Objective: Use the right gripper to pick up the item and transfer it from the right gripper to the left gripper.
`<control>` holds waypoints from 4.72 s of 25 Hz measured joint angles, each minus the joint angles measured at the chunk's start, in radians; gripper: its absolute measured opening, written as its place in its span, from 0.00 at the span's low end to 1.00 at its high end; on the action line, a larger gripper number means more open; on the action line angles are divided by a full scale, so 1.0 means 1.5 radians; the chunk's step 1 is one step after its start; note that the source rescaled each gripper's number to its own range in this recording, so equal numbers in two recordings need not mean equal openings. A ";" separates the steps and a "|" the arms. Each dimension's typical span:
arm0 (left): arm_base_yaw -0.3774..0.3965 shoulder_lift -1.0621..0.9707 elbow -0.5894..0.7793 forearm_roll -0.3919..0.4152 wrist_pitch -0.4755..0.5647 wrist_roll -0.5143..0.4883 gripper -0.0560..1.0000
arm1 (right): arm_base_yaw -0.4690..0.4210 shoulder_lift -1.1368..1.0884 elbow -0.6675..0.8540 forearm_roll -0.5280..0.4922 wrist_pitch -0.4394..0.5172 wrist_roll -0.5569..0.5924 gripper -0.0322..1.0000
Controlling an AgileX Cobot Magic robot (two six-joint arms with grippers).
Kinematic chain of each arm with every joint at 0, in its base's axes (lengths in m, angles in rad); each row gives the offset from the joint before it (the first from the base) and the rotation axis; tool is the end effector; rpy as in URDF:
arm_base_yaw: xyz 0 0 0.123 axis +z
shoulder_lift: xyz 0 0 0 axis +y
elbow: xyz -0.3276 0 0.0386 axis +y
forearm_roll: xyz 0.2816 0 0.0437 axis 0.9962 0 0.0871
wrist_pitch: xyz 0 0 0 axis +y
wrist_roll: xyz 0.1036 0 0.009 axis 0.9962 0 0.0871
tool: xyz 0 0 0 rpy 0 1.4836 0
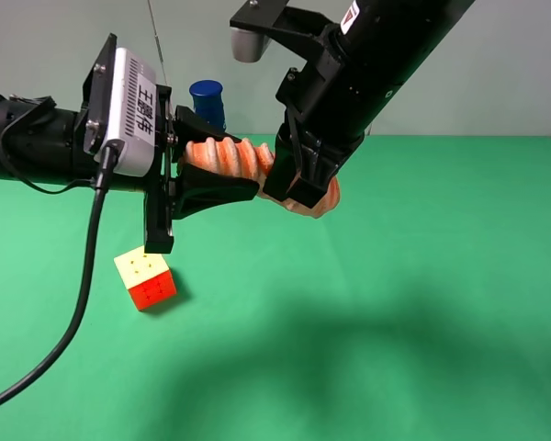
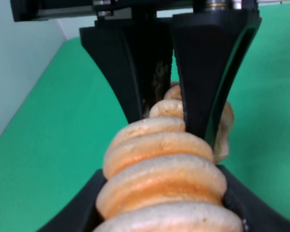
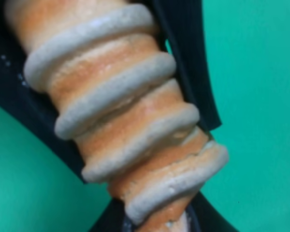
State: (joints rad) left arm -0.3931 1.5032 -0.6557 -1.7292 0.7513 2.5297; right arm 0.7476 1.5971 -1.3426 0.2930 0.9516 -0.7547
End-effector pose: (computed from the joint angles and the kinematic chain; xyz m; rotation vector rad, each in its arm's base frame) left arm 0.2487 -0.1790 0.2261 1.4300 1.4843 -0.5886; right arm 0.2596 0.2741 0.3309 -1.7049 2.0523 0.3703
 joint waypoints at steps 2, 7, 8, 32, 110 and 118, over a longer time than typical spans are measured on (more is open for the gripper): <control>0.000 0.000 0.000 0.000 0.000 0.000 0.31 | 0.000 0.000 0.000 0.000 0.000 0.000 0.03; 0.000 0.000 0.000 0.000 0.000 0.003 0.27 | 0.000 0.000 0.000 0.000 0.000 0.000 0.03; 0.000 0.000 0.000 0.000 0.000 0.003 0.27 | 0.000 0.000 0.000 0.000 0.000 0.000 0.03; 0.000 0.000 0.000 0.000 -0.001 0.005 0.16 | 0.000 -0.001 0.000 -0.015 -0.008 0.000 1.00; 0.000 0.000 0.000 0.000 -0.014 -0.061 0.09 | -0.488 -1.069 0.570 -0.151 0.050 0.494 1.00; 0.000 0.000 0.000 0.000 -0.018 -0.061 0.09 | -0.488 -1.069 0.570 -0.149 0.050 0.503 1.00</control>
State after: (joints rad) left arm -0.3931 1.5040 -0.6557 -1.7292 0.7242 2.4384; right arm 0.0149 -0.0066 -0.4878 0.0700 1.0273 0.0000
